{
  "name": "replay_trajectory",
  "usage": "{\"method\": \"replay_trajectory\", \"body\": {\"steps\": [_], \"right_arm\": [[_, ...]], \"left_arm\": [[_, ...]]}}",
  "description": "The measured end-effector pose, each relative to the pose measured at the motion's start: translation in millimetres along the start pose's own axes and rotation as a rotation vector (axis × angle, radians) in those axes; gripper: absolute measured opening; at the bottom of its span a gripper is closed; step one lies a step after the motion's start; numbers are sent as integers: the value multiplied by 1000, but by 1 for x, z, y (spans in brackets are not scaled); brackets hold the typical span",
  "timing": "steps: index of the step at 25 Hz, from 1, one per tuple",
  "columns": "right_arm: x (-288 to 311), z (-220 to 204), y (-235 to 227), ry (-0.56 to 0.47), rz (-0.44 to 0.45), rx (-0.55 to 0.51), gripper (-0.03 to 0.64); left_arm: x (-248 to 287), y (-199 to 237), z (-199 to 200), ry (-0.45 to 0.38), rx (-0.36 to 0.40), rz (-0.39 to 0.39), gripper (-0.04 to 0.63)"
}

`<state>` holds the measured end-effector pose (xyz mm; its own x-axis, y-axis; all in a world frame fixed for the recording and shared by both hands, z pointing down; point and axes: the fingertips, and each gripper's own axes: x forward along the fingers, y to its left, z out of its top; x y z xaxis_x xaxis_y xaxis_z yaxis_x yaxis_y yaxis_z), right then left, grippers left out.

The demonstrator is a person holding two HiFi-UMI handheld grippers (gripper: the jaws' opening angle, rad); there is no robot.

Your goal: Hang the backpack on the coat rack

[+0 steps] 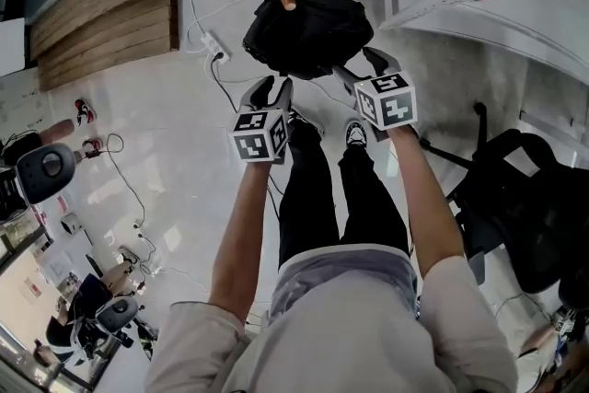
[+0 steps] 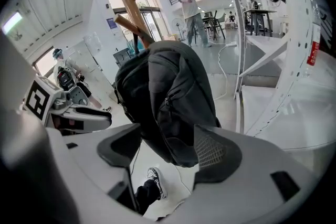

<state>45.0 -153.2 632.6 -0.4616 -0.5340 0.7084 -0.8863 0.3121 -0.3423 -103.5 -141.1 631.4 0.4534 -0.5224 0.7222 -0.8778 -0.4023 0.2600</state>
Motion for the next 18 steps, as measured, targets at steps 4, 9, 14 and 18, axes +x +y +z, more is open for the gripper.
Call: {"method": "replay_trajectory", "body": {"steps": [4,9,14,18], "right_arm": [[-15,6,6,-17,7,1,308],[-35,9,13,-39,16,-5,281],[-62,16,25,-70,62,53,268],[-84,18,34,-79,66,27,238]], "left_arm": [[-13,-9,8,-18,2,3,147],[-26,-22,10,-25,-1,9,137],[-42,-38,12,-32,-31,-9,129],[-58,-51,15,-41,-30,-16,121]]}}
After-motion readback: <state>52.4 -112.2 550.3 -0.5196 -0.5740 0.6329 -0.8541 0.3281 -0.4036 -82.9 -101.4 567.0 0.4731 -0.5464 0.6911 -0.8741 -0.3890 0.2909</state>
